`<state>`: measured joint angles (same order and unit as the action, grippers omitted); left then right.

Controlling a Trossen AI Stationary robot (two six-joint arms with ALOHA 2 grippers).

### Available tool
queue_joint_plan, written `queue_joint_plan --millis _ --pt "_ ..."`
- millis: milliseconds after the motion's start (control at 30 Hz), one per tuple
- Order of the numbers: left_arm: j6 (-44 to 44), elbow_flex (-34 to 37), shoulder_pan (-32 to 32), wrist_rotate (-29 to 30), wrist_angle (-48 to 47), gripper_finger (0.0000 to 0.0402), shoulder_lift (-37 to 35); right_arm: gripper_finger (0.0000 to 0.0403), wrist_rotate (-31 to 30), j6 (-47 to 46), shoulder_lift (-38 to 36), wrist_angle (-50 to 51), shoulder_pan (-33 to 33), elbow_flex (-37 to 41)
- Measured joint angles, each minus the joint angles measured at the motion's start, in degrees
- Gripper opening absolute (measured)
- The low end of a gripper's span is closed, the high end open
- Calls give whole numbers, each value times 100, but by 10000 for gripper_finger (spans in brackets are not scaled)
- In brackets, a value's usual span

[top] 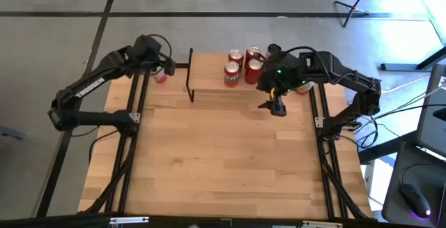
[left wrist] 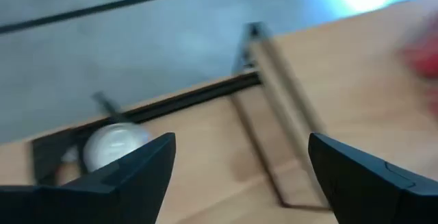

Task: Place canned beverage on shelf
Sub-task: Put the left pink-white soda can on the shelf

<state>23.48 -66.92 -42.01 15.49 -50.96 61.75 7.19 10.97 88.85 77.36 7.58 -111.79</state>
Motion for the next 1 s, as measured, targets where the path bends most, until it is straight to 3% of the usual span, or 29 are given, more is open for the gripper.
queue_joint_plan --millis 433,700,1000 --pt "-417 2 -1746 -308 -127 331 1521 331 702 471 -24 333 780 0" --pt "-459 2 -1991 -152 -100 331 2047 331 893 603 -21 393 1098 0" --pt "-706 4 -1693 924 -137 328 2384 331 846 687 -21 376 1094 1"
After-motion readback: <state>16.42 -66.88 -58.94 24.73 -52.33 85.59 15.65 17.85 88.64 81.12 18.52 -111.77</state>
